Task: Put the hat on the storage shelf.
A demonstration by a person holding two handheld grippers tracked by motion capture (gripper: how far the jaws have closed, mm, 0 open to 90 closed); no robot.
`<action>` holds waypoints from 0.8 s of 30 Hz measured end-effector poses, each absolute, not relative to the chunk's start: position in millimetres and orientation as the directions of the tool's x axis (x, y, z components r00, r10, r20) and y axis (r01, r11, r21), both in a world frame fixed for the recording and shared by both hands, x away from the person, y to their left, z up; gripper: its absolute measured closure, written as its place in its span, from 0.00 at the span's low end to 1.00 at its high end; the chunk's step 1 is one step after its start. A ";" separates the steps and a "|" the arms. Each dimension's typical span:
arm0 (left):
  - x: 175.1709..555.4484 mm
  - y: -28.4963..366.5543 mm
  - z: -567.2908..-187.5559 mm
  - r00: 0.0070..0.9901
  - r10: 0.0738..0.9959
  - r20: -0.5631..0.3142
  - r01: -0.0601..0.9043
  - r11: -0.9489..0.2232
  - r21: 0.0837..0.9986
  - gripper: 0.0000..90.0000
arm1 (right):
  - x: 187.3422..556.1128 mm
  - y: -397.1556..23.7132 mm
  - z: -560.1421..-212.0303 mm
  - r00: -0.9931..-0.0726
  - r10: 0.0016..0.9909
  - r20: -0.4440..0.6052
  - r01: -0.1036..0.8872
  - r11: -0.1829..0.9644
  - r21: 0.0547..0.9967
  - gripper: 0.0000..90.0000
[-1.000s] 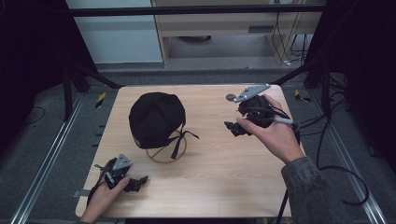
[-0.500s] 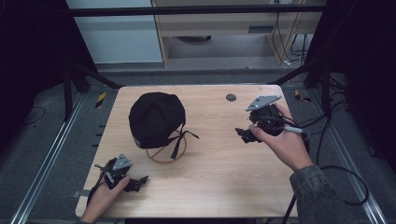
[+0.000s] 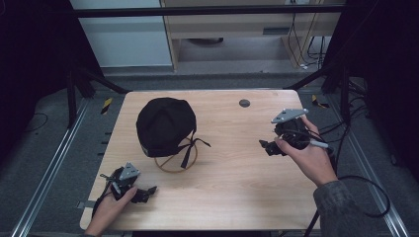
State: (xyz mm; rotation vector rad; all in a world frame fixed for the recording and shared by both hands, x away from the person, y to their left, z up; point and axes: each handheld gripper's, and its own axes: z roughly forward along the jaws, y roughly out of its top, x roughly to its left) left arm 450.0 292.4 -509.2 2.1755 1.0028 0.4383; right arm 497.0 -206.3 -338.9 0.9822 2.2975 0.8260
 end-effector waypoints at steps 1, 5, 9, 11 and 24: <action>450.0 292.4 -509.2 0.644 0.765 0.016 0.531 -0.462 0.710 0.00 | 497.0 -206.3 -338.9 -0.612 0.763 -0.207 0.457 0.555 0.695 0.12; 450.0 292.4 -509.2 0.644 0.765 0.016 0.531 -0.462 0.710 0.00 | 496.7 -209.8 -344.4 -0.605 0.768 -0.212 0.462 0.555 0.692 0.12; 450.0 292.4 -509.2 0.644 0.765 0.016 0.531 -0.462 0.710 0.00 | 495.9 -212.3 -350.5 -0.604 0.772 -0.200 0.464 0.544 0.699 0.12; 450.0 292.4 -509.2 0.644 0.765 0.016 0.531 -0.462 0.710 0.00 | 495.7 -213.7 -354.3 -0.602 0.773 -0.198 0.469 0.543 0.697 0.12; 450.0 292.4 -509.2 0.644 0.765 0.016 0.531 -0.462 0.710 0.00 | 494.0 -218.6 -385.6 -0.593 0.789 -0.164 0.503 0.521 0.689 0.12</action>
